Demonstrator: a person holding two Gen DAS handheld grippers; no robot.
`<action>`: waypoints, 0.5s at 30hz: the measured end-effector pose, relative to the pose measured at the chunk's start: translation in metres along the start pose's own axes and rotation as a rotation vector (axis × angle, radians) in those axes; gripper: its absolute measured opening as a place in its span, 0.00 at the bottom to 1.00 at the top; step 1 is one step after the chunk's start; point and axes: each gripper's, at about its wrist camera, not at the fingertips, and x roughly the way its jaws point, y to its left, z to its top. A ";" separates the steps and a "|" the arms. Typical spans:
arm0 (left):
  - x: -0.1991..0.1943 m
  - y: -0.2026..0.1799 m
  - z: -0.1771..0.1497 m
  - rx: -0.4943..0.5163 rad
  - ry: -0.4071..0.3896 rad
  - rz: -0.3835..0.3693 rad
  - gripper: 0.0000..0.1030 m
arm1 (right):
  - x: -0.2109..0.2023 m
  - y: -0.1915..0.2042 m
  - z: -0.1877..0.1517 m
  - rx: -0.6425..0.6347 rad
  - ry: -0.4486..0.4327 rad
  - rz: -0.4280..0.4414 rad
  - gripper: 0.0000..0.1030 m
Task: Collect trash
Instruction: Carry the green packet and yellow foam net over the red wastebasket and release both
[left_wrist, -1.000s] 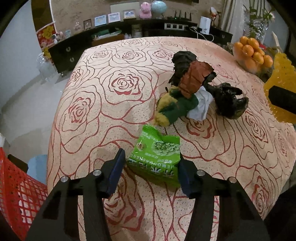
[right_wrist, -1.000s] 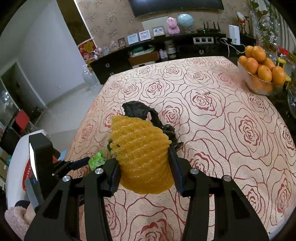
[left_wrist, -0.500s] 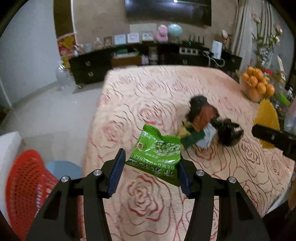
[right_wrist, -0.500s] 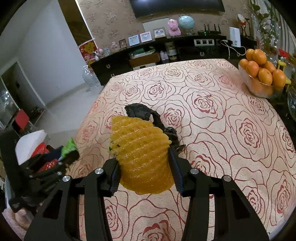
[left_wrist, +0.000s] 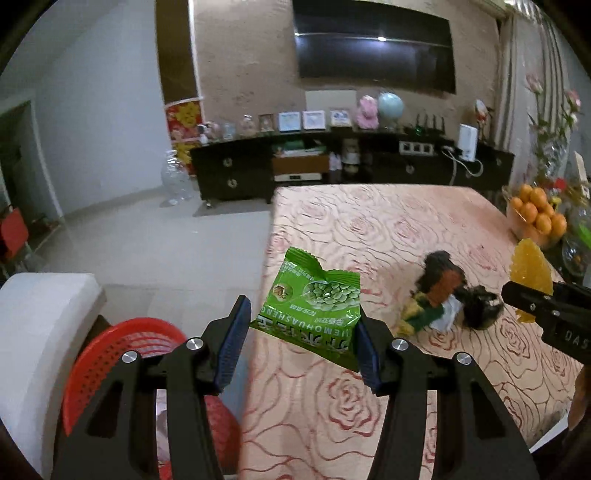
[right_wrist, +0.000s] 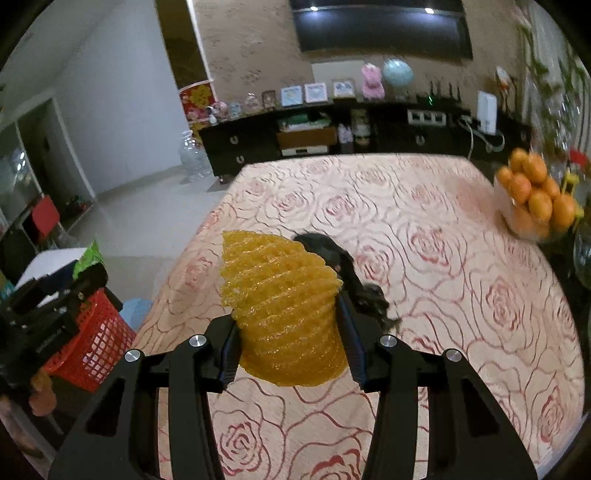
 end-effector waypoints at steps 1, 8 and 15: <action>-0.003 0.007 0.000 -0.011 -0.005 0.012 0.49 | -0.001 0.007 0.002 -0.020 -0.009 -0.001 0.44; -0.016 0.049 -0.004 -0.072 -0.017 0.100 0.49 | 0.001 0.052 0.009 -0.116 -0.034 0.031 0.44; -0.029 0.094 -0.015 -0.116 -0.024 0.205 0.49 | 0.010 0.096 0.011 -0.196 -0.033 0.078 0.44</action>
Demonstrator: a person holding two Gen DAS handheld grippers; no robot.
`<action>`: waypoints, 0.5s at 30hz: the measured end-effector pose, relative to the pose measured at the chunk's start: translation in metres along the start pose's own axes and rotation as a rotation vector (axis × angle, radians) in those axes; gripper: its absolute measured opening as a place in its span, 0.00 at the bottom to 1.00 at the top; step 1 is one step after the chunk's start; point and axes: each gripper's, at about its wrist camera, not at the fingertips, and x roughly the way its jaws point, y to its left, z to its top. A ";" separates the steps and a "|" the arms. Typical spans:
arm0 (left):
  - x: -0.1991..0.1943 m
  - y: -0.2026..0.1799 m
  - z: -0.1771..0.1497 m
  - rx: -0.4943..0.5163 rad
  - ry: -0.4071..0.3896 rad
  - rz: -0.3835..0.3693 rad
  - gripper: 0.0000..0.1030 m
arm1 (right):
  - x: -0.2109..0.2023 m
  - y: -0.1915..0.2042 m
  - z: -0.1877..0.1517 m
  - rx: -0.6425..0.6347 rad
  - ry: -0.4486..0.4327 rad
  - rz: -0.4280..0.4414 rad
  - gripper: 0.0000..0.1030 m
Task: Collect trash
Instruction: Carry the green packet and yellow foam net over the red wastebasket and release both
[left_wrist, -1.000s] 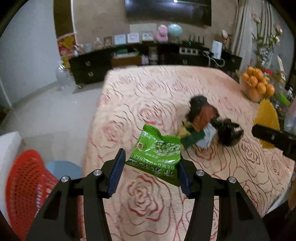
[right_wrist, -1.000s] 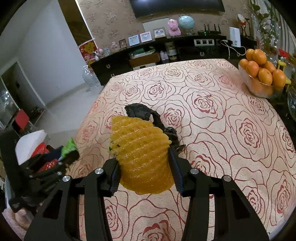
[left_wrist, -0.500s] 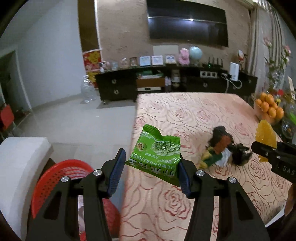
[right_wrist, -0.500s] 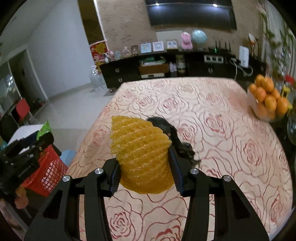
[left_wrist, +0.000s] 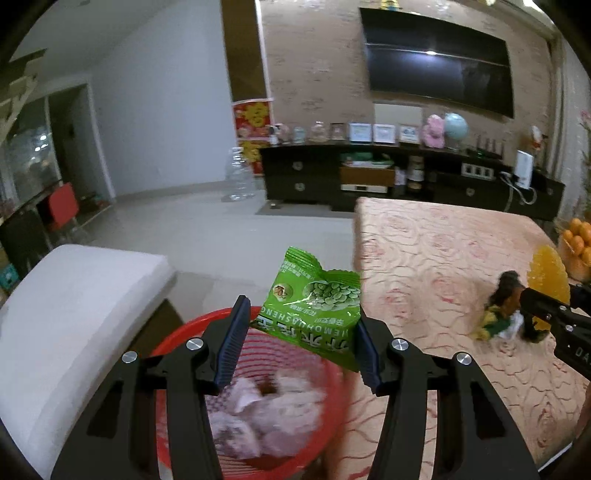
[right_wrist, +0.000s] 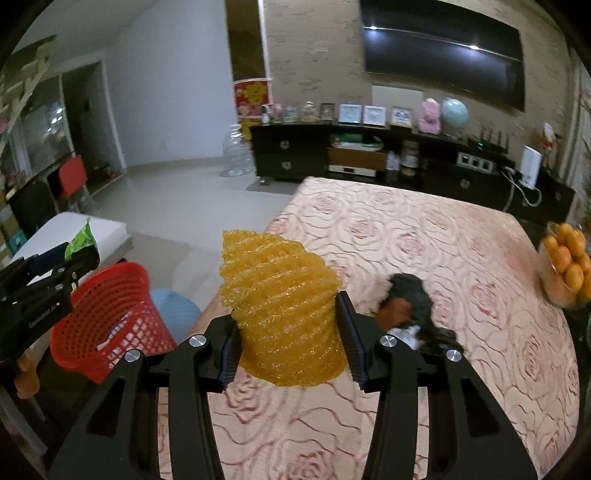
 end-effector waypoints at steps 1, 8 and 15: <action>-0.001 0.005 0.000 -0.005 0.000 0.010 0.49 | 0.003 0.008 0.001 -0.014 0.003 0.011 0.44; 0.002 0.053 -0.008 -0.055 0.012 0.090 0.49 | 0.018 0.049 0.007 -0.095 0.023 0.067 0.44; 0.007 0.088 -0.018 -0.095 0.042 0.137 0.49 | 0.029 0.086 0.025 -0.144 0.037 0.153 0.44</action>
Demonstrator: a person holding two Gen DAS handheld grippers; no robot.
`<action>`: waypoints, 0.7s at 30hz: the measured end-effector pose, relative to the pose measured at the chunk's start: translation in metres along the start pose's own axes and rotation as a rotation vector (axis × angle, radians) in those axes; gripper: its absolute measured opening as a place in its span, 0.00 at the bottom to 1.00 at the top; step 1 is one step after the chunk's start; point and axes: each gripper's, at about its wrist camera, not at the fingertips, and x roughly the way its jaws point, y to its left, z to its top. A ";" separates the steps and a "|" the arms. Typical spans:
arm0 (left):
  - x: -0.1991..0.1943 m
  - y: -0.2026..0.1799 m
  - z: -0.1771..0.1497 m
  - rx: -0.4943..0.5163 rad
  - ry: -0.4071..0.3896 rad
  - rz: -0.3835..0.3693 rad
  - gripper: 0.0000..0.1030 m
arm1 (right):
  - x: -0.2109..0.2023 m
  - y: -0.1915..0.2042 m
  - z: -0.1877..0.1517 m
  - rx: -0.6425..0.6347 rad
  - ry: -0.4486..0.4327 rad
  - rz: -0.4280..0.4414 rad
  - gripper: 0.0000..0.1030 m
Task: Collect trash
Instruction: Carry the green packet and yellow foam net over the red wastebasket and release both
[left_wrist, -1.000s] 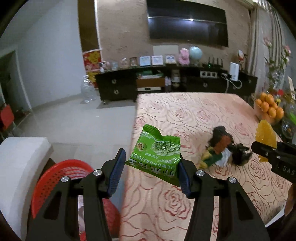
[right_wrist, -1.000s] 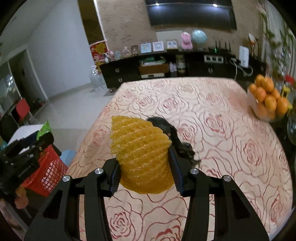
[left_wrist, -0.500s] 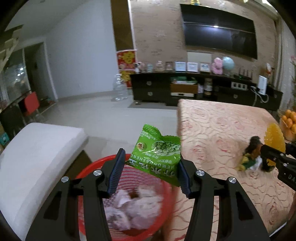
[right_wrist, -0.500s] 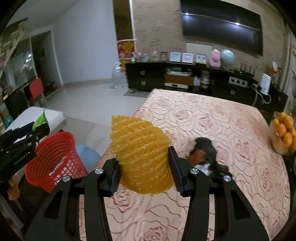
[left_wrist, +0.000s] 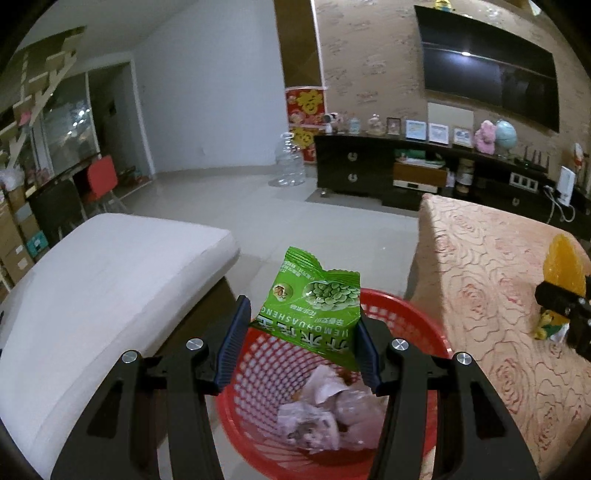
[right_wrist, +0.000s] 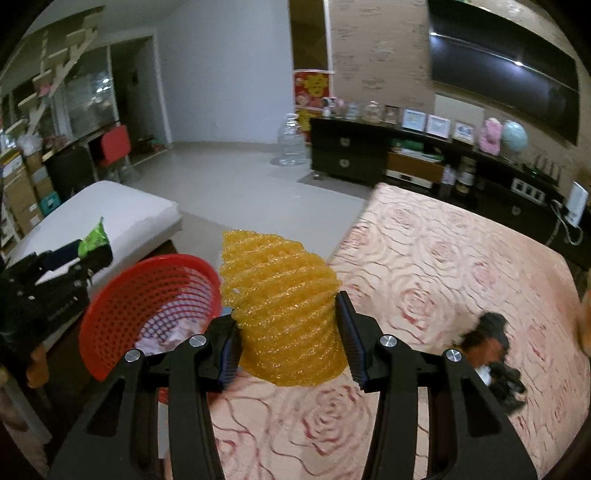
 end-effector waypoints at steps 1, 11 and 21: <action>0.000 0.003 -0.001 -0.003 0.001 0.004 0.49 | 0.004 0.007 0.006 -0.011 0.005 0.023 0.44; 0.013 0.016 -0.007 -0.004 0.038 0.040 0.49 | 0.021 0.047 0.025 -0.070 -0.006 0.155 0.44; 0.019 0.019 -0.013 0.015 0.075 0.038 0.49 | 0.037 0.059 0.020 -0.066 0.047 0.187 0.44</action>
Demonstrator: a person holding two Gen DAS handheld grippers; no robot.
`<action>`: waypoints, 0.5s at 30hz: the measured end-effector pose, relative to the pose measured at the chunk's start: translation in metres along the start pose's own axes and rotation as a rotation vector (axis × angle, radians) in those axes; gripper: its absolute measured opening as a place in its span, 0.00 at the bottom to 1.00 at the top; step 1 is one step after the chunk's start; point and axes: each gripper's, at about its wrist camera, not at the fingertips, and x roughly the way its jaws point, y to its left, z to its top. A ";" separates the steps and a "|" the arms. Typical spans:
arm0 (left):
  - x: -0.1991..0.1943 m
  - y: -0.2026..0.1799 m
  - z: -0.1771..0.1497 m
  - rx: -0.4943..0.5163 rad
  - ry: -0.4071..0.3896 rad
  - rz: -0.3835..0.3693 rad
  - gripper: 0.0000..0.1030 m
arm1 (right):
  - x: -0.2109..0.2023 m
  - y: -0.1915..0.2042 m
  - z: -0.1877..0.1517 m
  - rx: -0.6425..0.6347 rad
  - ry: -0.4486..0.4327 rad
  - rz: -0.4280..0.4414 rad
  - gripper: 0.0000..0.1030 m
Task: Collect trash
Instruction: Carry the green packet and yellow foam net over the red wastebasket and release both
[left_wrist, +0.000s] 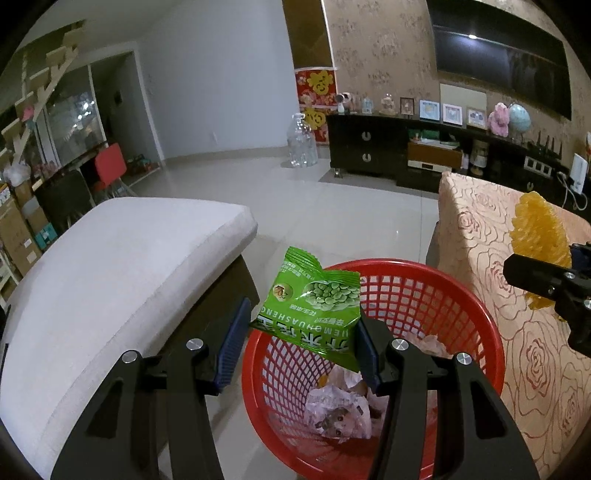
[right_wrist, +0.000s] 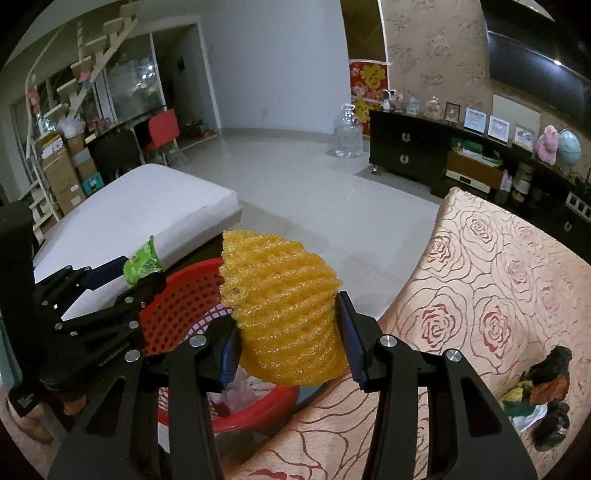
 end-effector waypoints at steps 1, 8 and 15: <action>0.001 0.000 0.000 0.001 0.003 0.000 0.49 | 0.001 0.001 -0.001 0.000 0.003 0.003 0.44; 0.009 0.004 -0.002 0.001 0.029 0.006 0.49 | 0.012 0.014 0.000 -0.021 0.025 0.035 0.44; 0.018 0.002 -0.009 0.025 0.064 0.004 0.49 | 0.023 0.023 -0.001 -0.030 0.056 0.070 0.44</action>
